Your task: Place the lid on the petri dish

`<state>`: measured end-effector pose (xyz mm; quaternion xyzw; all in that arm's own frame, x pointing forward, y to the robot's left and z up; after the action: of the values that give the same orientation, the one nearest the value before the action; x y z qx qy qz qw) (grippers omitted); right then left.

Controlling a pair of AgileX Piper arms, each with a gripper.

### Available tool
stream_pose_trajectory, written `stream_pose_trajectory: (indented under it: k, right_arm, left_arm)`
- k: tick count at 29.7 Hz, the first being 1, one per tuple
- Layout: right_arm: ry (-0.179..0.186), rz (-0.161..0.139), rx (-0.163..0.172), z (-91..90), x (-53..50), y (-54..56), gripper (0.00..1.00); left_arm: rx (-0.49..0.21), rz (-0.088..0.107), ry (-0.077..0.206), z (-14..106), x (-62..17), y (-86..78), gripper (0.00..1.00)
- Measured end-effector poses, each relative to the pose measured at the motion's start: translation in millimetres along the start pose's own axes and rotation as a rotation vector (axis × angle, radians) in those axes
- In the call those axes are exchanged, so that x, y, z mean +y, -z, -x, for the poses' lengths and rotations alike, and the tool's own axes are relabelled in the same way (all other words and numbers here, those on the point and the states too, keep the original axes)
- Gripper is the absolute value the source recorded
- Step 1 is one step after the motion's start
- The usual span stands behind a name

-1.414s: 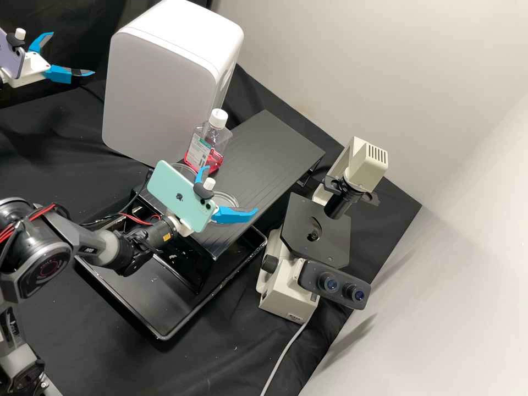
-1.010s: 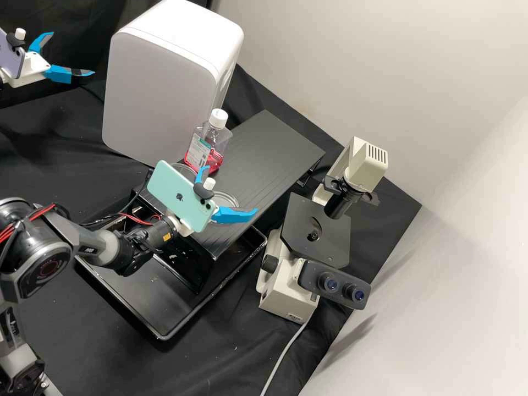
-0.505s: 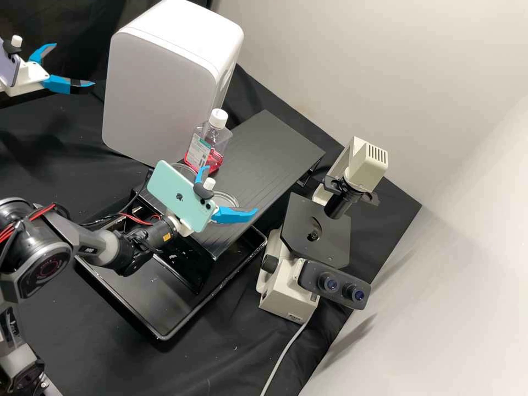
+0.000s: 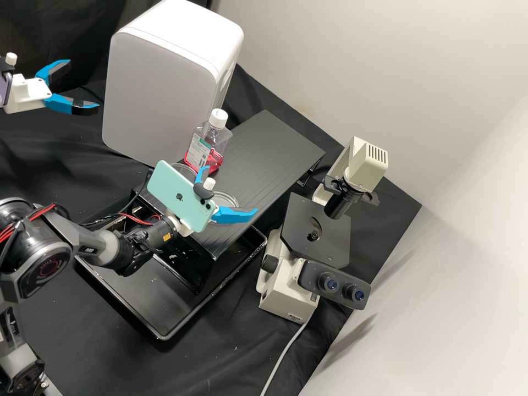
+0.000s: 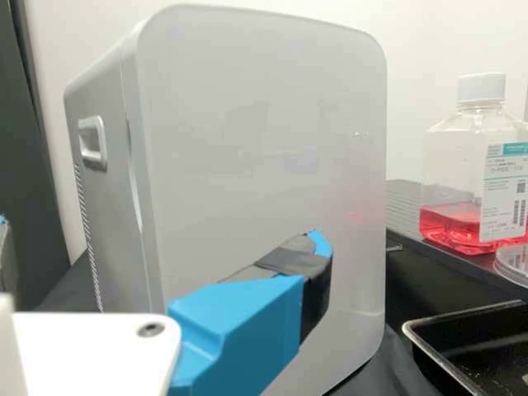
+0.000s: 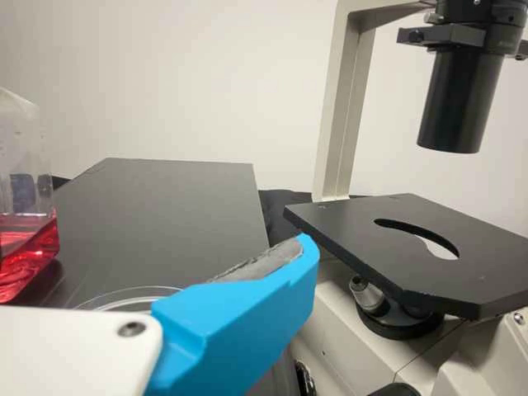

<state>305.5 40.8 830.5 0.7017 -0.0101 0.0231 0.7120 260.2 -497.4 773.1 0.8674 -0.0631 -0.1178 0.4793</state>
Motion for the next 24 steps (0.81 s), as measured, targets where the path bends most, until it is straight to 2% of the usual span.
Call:
stream_pose_trajectory:
  k: [4, 7, 11, 17, 22, 24]
  right_arm:
    - [0.000, 0.000, 0.000, 0.0, 0.0, 0.0, 1.00]
    - [0.000, 0.000, 0.000, 0.0, 0.0, 0.0, 1.00]
    - [0.000, 0.000, 0.000, 0.0, 0.0, 0.0, 1.00]
    - [0.000, 0.000, 0.000, 0.0, 0.0, 0.0, 1.00]
    - [0.000, 0.000, 0.000, 0.0, 0.0, 0.0, 1.00]
    - [0.000, 0.000, 0.000, 0.0, 0.0, 0.0, 1.00]
  left_arm:
    - [-0.007, 0.005, 0.037, -5.9, -10.5, -2.9, 1.00]
    - [0.007, 0.023, 0.039, -11.9, -13.8, -5.8, 1.00]
    - [0.018, 0.045, 0.048, -13.6, -18.0, -10.4, 1.00]
    - [-0.016, 0.065, 0.093, 1.5, -31.5, -20.3, 1.00]
    - [-0.068, 0.061, 0.104, 16.4, -40.0, -30.5, 1.00]
    - [-0.086, 0.058, 0.130, 22.9, -45.1, -34.4, 1.00]
